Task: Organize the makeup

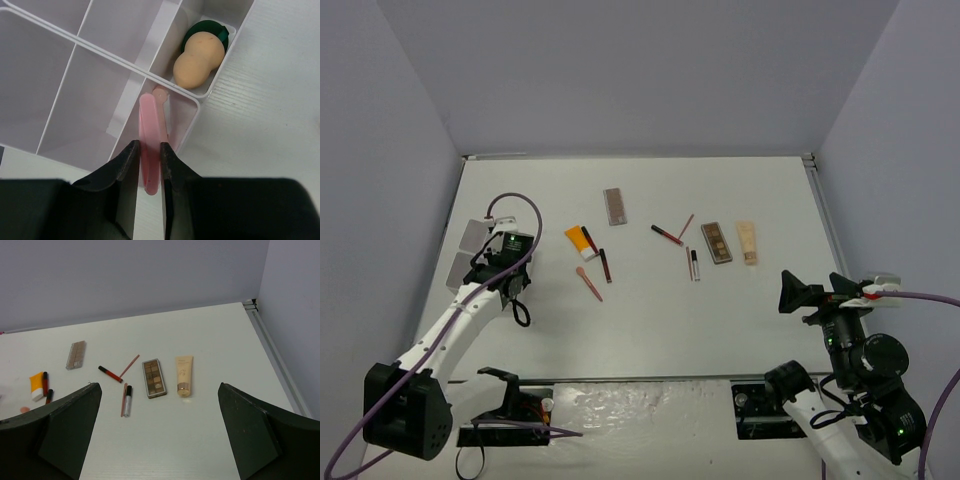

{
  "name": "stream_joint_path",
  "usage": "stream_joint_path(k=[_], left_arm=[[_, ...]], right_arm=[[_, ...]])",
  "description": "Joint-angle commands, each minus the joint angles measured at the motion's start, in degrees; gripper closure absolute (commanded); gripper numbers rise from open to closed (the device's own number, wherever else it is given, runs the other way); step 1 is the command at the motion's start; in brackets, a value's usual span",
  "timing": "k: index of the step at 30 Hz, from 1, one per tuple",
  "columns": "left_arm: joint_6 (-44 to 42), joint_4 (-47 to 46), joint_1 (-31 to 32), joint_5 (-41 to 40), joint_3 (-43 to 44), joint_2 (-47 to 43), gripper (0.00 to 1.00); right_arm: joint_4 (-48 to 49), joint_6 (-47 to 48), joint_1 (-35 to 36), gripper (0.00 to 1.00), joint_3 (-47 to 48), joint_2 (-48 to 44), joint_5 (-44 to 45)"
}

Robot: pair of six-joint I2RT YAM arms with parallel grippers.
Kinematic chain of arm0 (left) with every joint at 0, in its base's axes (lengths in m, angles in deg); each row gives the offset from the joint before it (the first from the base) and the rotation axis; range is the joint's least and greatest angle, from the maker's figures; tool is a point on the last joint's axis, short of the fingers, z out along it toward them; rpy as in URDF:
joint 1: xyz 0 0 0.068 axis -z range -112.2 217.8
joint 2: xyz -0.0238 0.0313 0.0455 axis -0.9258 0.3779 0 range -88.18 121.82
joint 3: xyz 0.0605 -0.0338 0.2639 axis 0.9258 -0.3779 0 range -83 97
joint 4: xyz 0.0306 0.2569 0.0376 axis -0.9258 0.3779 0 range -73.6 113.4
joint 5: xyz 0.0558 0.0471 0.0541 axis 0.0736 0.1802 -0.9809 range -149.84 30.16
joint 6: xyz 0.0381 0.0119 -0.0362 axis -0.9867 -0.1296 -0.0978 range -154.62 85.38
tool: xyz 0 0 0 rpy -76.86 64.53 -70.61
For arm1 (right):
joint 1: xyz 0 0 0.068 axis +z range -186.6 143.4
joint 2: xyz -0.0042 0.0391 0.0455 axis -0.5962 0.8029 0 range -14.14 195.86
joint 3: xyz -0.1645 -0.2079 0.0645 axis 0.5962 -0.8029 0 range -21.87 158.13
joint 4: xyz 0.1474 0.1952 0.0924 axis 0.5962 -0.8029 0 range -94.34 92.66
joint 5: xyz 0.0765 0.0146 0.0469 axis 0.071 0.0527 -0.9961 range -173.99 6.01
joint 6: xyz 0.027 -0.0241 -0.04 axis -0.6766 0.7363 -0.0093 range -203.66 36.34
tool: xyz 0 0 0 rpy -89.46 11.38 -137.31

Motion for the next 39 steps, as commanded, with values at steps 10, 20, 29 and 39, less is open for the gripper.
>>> stream_joint_path(k=[10,20,29,39], left_arm=[[-4.05,-5.68,-0.76,0.60,2.34,2.26,0.73],[-0.95,-3.48,-0.84,-0.06,4.06,-1.39,0.51],[13.07,-0.79,6.84,10.48,12.42,1.08,0.42],[23.83,2.32,16.91,14.62,30.60,25.74,0.38]], right_arm=[[4.67,0.78,0.80,0.00,0.12,0.19,-0.32],[4.74,0.87,0.80,0.00,0.12,0.56,-0.32],[4.65,0.78,0.80,0.00,0.67,2.50,-0.23],[4.74,0.87,0.80,0.00,1.09,3.63,-0.50]])
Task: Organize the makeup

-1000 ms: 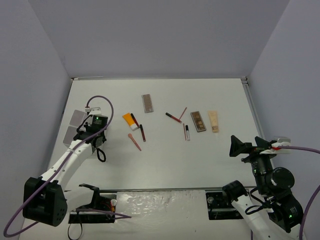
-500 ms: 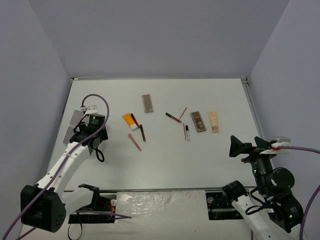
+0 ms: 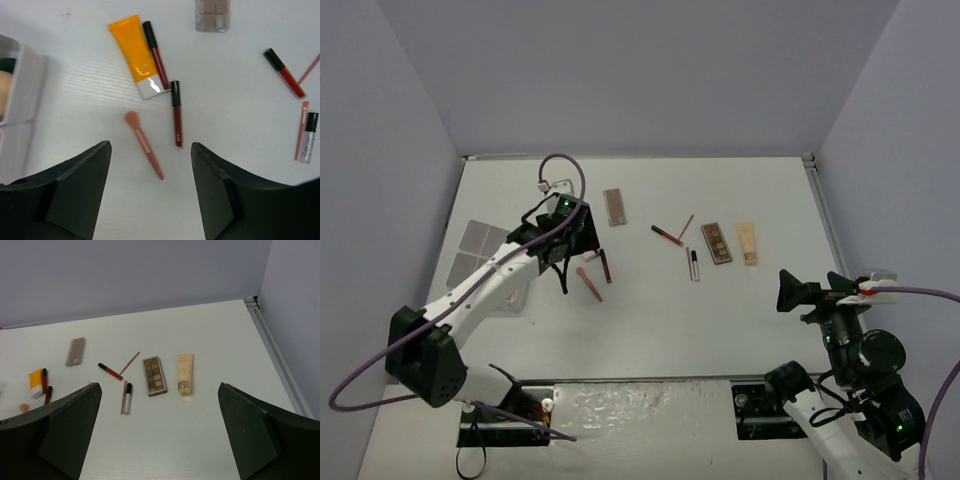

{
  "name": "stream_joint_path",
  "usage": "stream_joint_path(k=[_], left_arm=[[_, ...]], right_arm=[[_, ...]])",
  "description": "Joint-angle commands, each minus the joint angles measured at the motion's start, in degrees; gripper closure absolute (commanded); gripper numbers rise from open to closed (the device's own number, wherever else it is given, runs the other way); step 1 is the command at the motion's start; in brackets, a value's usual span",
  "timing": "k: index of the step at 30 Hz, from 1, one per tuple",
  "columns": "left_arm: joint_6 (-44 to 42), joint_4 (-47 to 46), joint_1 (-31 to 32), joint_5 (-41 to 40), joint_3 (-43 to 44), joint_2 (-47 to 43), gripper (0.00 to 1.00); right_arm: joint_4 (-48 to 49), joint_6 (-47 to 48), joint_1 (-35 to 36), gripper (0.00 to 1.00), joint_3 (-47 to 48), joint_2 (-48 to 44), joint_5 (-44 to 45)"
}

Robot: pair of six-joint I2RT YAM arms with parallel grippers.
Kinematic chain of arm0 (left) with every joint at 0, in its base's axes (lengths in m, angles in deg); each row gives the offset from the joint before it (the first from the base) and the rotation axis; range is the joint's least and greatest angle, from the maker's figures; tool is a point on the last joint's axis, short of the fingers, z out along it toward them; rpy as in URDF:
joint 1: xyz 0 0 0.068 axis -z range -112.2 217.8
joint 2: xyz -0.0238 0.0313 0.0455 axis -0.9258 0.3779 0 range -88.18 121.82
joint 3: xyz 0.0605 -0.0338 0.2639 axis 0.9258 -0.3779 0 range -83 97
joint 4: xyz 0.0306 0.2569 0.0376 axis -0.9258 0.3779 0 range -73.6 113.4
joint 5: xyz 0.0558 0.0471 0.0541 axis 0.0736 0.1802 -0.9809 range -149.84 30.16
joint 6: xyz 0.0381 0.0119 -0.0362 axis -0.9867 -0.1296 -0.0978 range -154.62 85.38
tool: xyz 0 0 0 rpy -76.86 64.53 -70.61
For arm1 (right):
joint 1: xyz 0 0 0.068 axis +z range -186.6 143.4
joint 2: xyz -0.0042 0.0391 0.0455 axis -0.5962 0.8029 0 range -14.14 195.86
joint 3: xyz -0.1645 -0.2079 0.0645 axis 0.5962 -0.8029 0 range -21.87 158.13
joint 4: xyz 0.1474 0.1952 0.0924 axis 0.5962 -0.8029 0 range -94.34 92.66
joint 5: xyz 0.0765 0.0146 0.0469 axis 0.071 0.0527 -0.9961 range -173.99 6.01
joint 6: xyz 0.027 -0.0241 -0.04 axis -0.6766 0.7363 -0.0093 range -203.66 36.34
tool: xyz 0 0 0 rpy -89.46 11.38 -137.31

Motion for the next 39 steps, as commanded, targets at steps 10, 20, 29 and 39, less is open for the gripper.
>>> stream_joint_path(k=[10,20,29,39], left_arm=[[7.90,3.40,1.16,9.48,14.40,24.63,0.46],[7.96,6.53,1.23,8.78,17.58,32.27,0.65],[6.33,7.20,2.18,6.34,16.80,31.38,1.00],[-8.29,1.69,4.37,-9.30,12.12,10.92,1.00]], right_arm=[[4.61,0.89,0.51,0.00,0.67,1.43,-0.50],[4.70,0.91,0.51,0.00,0.18,-0.14,-0.46],[4.79,0.89,0.60,0.00,-0.05,-0.56,-0.34],[4.79,0.89,0.60,0.00,-0.05,-0.60,-0.50]])
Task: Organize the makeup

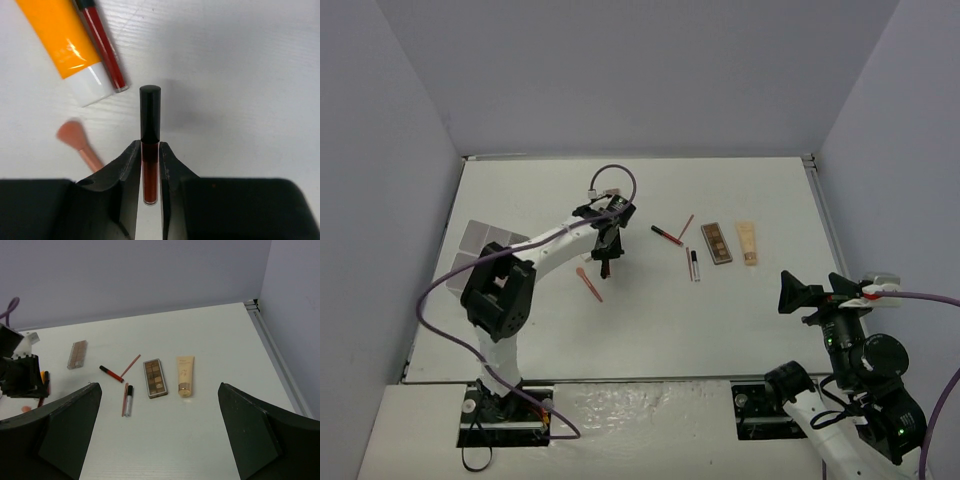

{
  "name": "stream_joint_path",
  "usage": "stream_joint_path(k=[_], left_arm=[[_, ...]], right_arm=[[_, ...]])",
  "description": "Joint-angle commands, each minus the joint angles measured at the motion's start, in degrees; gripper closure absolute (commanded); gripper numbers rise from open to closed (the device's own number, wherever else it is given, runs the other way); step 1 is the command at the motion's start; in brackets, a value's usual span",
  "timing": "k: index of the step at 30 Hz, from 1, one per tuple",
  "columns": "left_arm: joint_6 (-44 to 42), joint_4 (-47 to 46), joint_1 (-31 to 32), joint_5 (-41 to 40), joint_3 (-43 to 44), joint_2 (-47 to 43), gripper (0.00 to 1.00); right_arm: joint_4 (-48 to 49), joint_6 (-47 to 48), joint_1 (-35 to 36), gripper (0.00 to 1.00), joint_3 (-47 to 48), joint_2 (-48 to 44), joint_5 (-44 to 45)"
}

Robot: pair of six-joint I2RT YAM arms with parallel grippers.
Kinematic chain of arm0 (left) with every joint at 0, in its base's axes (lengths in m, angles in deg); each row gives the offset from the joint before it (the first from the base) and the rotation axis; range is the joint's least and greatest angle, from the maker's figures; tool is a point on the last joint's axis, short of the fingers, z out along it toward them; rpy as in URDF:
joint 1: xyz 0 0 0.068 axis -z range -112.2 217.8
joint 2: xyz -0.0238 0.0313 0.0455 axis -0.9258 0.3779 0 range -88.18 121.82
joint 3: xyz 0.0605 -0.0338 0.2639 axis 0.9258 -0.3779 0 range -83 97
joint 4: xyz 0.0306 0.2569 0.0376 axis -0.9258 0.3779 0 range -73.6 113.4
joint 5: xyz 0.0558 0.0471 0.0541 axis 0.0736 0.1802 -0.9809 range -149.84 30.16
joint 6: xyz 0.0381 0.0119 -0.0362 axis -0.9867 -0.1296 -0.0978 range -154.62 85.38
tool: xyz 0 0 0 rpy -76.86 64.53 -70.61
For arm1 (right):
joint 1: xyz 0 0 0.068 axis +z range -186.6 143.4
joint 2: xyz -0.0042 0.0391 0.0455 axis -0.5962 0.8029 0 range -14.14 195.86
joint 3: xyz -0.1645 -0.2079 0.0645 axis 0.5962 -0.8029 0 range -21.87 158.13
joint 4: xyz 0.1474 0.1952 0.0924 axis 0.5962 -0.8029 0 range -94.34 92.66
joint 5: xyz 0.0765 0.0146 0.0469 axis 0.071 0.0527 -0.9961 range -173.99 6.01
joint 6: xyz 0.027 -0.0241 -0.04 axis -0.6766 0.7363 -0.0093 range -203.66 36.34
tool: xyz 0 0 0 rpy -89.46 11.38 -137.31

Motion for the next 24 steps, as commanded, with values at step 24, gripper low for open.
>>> stream_joint_path(k=[24], left_arm=[[-35.76,-43.40,-29.93,-7.34,-30.45,-35.94,1.00]], right_arm=[[4.89,1.22,0.99,0.00,-0.54,-0.78,-1.35]])
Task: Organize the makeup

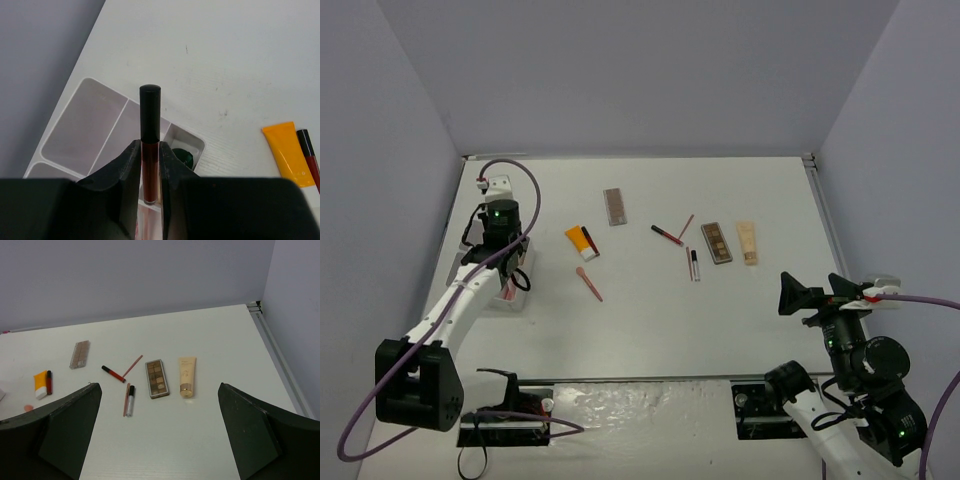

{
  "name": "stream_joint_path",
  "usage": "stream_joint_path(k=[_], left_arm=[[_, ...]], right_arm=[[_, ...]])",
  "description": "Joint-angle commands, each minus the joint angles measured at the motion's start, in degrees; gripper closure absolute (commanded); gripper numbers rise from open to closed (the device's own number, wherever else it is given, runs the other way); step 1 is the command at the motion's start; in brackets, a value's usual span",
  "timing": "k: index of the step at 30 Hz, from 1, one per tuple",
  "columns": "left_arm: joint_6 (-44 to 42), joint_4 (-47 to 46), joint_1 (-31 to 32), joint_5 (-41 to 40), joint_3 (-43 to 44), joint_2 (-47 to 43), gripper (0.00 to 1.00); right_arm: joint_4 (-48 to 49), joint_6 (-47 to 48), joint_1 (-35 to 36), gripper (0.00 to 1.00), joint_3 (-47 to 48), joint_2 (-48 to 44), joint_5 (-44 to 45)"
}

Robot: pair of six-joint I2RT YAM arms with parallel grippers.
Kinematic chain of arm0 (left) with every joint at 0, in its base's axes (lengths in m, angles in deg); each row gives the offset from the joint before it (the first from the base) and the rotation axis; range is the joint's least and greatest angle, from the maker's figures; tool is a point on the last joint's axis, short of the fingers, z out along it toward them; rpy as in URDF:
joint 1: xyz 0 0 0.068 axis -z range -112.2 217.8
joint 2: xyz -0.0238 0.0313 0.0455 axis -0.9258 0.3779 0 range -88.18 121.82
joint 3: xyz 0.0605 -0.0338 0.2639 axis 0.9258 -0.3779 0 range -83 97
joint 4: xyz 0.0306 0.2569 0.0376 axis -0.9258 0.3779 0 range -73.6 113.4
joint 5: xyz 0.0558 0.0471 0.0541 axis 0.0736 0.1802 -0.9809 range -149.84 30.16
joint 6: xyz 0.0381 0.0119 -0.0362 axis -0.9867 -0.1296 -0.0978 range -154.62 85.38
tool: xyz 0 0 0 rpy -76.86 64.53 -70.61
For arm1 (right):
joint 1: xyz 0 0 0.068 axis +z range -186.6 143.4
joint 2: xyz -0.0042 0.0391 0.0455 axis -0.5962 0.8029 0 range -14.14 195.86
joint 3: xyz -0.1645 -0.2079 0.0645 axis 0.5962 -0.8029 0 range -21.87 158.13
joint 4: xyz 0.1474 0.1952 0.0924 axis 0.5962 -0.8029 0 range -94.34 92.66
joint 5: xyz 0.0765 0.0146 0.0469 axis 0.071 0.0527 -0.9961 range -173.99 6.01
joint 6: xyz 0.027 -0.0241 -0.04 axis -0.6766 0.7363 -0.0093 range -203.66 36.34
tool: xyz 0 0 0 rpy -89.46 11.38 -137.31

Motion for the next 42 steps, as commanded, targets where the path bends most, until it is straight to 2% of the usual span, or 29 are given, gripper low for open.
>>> stream_joint_path(k=[1,6,10,14,21,24,28,34,38,42], left_arm=[[-3.42,-10.36,-2.97,2.76,2.28,2.09,1.00],[-3.15,-14.18,-5.50,4.23,0.43,4.39,0.96],[-2.42,-12.82,-6.43,5.61,1.38,6.50,0.93],[-2.10,-11.89,-6.49,4.88,1.39,7.20,0.72],[-0.57,-8.86,-6.52,5.80,2.51,8.27,0.57],[1.28,-5.90,-5.88,7.60,4.31,6.62,0.55],[8.23,5.21,-2.98,7.57,11.44,6.70,0.54],[20.21,20.37,6.24,6.43,21.77,11.04,0.48],[28.10,22.66,10.25,9.87,25.42,16.79,0.41],[31.82,23.60,13.14,12.06,28.96,23.05,0.34]], right_arm=[[4.86,1.01,0.66,0.00,-0.21,0.16,-0.94],[4.88,1.03,0.67,0.00,-0.30,0.22,-1.03],[4.93,1.15,0.69,0.00,-0.30,0.45,-1.12],[4.94,1.19,0.69,0.00,-0.30,0.66,-1.29],[4.95,1.19,0.69,0.00,-0.30,0.67,-1.21],[4.94,1.19,0.69,0.00,-0.30,0.64,-1.29],[5.03,1.16,0.69,0.00,-0.39,0.49,-1.18],[5.03,1.10,0.69,0.00,-0.30,0.58,-1.12],[4.95,1.00,0.69,0.00,-0.39,0.57,-1.03],[5.03,1.01,0.69,0.00,-0.40,0.39,-0.94]])
